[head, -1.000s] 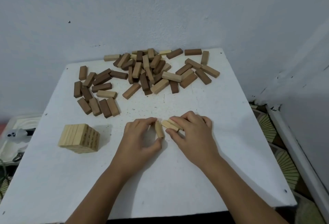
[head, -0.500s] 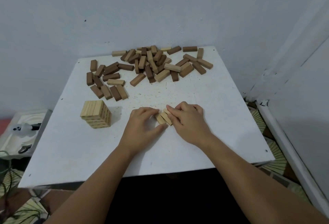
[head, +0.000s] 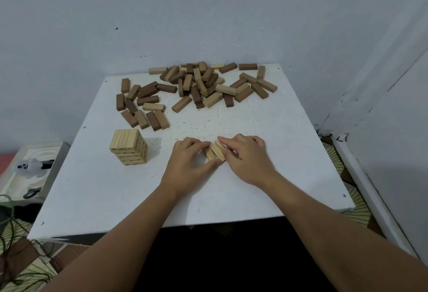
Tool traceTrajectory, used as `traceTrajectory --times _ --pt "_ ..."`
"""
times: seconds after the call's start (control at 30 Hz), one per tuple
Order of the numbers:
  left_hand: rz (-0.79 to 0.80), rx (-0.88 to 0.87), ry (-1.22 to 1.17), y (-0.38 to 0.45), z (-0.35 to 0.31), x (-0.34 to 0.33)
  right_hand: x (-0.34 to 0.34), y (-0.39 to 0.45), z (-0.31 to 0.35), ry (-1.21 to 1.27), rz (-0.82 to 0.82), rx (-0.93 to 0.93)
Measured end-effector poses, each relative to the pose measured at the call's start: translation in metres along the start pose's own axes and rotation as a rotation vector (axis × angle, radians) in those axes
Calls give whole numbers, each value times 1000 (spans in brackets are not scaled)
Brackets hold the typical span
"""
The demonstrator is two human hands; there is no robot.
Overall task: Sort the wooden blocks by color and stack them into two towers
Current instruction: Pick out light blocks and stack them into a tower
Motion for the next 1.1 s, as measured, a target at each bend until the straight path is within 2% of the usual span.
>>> traceTrajectory --times 0.57,0.8,1.1 --pt "3 -11 47 -1 -3 -2 3 0 -4 22 -142 23" --pt "41 5 46 1 0 -5 1 -2 -1 19 -103 32" --pt "82 56 -43 7 -1 -1 4 -2 -5 23 -138 -32"
Point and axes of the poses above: each hand's wrist, its own y-axis towards the middle knuckle, its own x-axis out of the back of the hand, z = x × y, the point moved 7 cm from there along y, towards the middle knuckle, and after that the axes turned 10 degrees about z, right-handed, at the moved point
